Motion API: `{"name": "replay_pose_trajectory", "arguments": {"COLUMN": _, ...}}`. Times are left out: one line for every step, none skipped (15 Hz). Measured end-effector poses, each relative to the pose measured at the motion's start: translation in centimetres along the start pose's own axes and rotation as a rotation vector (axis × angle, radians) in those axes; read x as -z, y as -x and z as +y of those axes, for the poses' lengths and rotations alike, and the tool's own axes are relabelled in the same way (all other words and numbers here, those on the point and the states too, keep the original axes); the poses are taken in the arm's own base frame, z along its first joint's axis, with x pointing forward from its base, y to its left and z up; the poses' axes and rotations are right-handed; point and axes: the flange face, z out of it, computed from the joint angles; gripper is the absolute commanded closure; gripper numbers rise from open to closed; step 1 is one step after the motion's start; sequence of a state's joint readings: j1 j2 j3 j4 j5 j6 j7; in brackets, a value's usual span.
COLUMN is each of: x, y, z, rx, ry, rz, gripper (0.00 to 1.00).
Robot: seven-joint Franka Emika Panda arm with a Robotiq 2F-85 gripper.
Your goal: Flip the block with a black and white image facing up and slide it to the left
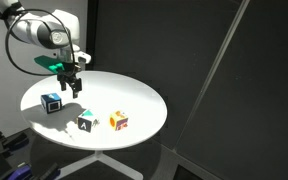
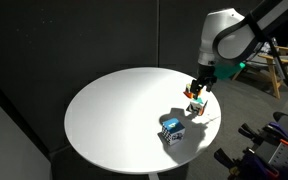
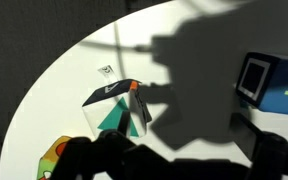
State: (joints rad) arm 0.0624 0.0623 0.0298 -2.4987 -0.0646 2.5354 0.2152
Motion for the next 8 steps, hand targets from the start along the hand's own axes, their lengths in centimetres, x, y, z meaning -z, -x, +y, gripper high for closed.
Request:
{"name": "replay_pose_trajectory", "arguments": {"x": -0.4, "y": -0.3, "z": 0.8, "rx": -0.008, "ry": 0.005, "rz": 0.008, "gripper": 0.00}}
{"name": "replay_pose_trajectory", "arguments": {"x": -0.9, "y": -0.5, "z": 1.7, "rx": -0.014, "ry": 0.011, "rz": 0.014, "gripper": 0.00}}
{"name": "replay_pose_trajectory", "arguments": {"x": -1.5, "y": -0.7, "z": 2.4, "rx": -0.020, "ry": 0.017, "rz": 0.020, "gripper": 0.00}}
{"name": "replay_pose_trajectory", "arguments": {"x": -2.1, "y": -1.0, "z": 3.1, "rx": -0.024, "ry": 0.022, "rz": 0.025, "gripper": 0.00}}
{"name": "replay_pose_trajectory", "arguments": {"x": -2.8, "y": -1.3, "z": 3.7, "rx": -0.028, "ry": 0.026, "rz": 0.030, "gripper": 0.00}}
{"name": "replay_pose_trajectory", "arguments": {"x": -3.5, "y": -1.5, "z": 4.2, "rx": -0.032, "ry": 0.029, "rz": 0.035, "gripper": 0.00}}
{"name": "replay_pose_trajectory", "arguments": {"x": -4.2, "y": -1.8, "z": 4.7, "rx": -0.033, "ry": 0.032, "rz": 0.041, "gripper": 0.00}}
{"name": "replay_pose_trajectory", "arguments": {"x": -4.8, "y": -2.1, "z": 5.1, "rx": -0.034, "ry": 0.036, "rz": 0.045, "gripper": 0.00}}
